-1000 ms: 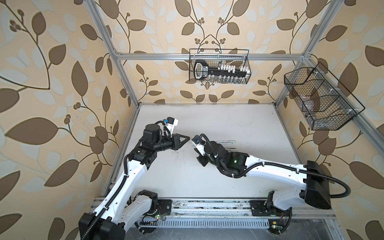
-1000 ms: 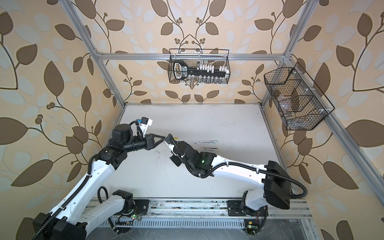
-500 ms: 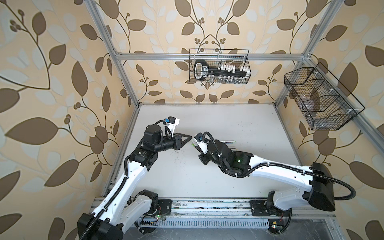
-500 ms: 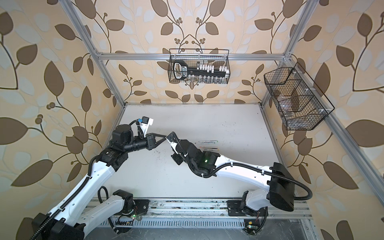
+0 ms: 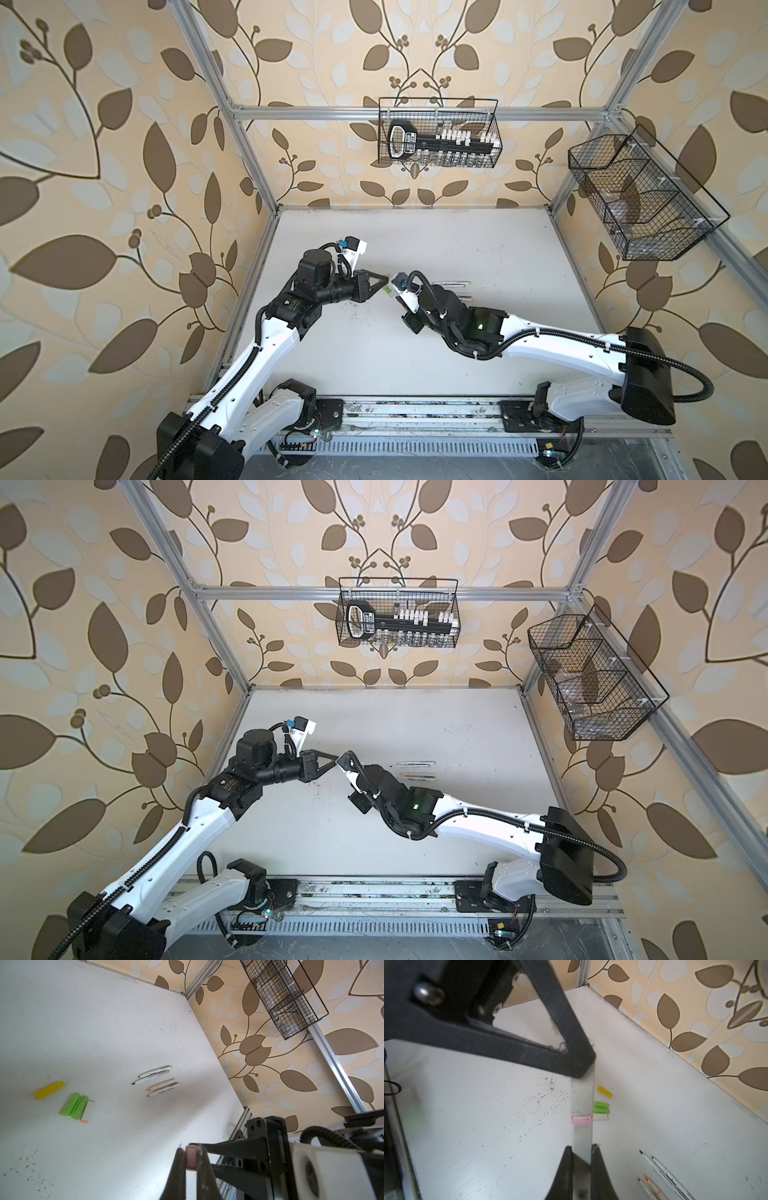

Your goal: Insert the pens into the pen caps

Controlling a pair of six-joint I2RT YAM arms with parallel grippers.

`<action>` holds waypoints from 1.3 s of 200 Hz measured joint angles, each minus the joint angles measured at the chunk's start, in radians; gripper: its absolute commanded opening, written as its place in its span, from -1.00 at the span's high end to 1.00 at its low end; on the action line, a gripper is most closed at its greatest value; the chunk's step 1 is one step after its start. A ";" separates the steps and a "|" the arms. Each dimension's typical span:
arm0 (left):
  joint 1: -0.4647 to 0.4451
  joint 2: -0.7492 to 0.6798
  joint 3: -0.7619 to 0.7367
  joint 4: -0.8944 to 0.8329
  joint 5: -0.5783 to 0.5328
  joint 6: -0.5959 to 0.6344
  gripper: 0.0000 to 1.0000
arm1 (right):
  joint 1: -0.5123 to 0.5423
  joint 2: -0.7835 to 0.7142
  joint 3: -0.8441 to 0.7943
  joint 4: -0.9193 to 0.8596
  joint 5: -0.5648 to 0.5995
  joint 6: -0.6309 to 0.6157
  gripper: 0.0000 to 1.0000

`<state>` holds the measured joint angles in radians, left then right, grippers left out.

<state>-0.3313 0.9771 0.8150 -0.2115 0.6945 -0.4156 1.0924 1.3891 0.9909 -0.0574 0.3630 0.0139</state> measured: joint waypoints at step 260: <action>-0.159 0.069 -0.066 0.174 -0.113 -0.045 1.00 | -0.029 -0.065 -0.062 -0.074 0.023 -0.082 0.89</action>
<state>-0.4900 1.0462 0.7490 -0.0376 0.5819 -0.4606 1.0637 1.3239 0.9287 -0.1314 0.3859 -0.0681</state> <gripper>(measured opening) 0.087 0.106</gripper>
